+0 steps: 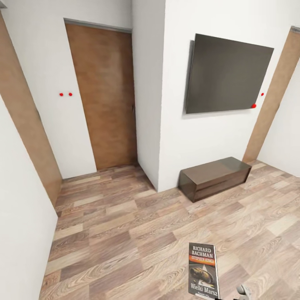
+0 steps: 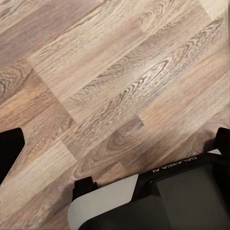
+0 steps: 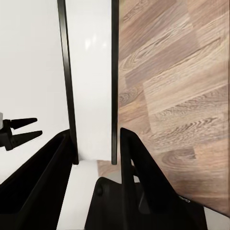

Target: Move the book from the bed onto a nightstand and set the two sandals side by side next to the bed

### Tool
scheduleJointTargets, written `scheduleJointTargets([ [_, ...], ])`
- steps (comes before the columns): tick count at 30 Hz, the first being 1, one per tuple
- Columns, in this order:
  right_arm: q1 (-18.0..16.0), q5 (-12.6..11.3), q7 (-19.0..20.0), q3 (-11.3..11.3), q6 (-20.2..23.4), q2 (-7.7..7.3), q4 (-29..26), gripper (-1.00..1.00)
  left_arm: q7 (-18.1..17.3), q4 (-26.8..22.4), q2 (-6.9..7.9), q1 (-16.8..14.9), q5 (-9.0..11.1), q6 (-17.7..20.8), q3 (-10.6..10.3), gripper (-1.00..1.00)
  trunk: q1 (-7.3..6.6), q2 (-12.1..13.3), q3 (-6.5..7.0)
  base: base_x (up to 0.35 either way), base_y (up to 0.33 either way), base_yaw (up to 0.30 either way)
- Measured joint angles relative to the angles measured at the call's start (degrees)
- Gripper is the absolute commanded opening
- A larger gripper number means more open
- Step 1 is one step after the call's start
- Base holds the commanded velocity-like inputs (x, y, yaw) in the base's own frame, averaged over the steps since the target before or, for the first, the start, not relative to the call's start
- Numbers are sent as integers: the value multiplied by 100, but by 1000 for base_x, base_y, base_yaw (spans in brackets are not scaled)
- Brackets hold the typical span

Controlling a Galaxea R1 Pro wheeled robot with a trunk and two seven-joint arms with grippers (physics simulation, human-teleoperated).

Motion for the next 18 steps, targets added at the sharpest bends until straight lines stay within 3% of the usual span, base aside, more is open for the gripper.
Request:
scheduleJointTargets([
  [5,0,-1,0,-4,0,1,-1,-100,0,0,0,0,1,0,0,100,2,0,0,136,0,-199],
  [18,0,-1,0,-3,0,1,0,-100,0,0,0,0,0,0,0,100,3,1,0,9,0,-198],
])
